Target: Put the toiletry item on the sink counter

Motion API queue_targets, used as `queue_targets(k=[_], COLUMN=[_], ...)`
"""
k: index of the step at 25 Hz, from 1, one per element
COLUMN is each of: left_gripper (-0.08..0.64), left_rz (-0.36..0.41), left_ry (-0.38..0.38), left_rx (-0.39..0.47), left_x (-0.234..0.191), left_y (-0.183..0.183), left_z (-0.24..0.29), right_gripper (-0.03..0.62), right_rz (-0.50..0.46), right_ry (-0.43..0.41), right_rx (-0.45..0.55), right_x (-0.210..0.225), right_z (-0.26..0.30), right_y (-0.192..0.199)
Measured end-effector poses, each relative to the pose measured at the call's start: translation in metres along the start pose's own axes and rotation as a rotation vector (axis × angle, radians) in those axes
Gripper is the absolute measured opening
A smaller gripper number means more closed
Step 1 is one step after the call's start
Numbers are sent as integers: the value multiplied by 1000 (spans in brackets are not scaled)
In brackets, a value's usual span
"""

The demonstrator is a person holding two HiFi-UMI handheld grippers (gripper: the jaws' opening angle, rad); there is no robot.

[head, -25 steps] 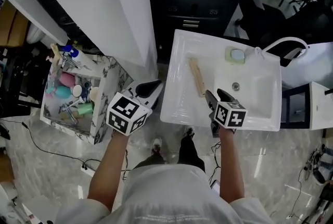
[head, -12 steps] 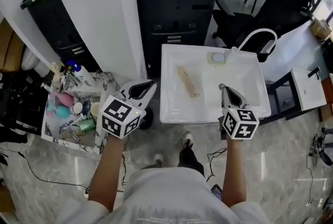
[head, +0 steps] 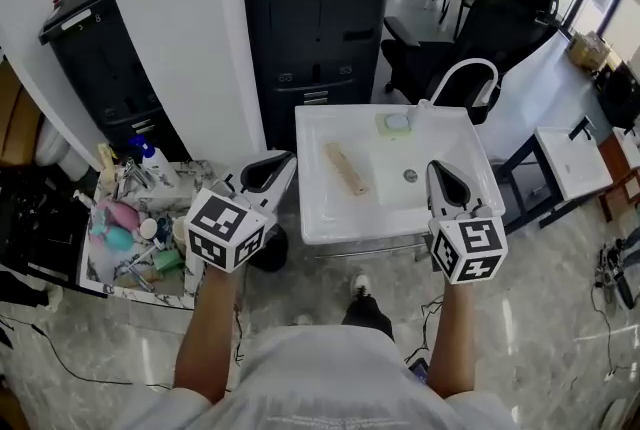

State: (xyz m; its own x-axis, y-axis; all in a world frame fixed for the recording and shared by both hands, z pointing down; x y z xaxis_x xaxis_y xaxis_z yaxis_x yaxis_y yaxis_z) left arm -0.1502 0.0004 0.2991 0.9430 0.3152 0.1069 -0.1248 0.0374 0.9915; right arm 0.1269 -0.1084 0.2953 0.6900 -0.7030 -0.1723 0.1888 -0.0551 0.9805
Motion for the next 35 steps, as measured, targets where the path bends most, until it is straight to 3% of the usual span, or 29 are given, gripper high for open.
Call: queue_targets(k=[3,13,35], left_gripper=[15,15,15], left_rz=[21,61,66], left_ry=[8,25,15], left_rx=[32,82,75], left_x=[3,8,11], left_y=[-13,-33,-33], left_z=[-6,-20,-14], right_gripper=[-3,-3,-3], right_rz=[20,-47,-84], right_ry=[-1,-24,-50], right_rx=[33,76,66], right_x=[-2,-24,-17], right_z=[-8,-12,0], right_y=[-10,-32,-26])
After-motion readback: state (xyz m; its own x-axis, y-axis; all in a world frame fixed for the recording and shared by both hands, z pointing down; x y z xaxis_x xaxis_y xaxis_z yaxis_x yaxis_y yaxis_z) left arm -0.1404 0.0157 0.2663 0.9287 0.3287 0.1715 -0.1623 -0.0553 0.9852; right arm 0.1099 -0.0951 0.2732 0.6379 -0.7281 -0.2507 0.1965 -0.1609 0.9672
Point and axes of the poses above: the fingertips, and each gripper's own axes: z forward along the fingers, x to its right, y out of its underside, the point moved 7 cm from there along -z, backward along the fingers, and after that the axes turned 2 degrees about x, right-handed, at the moved point
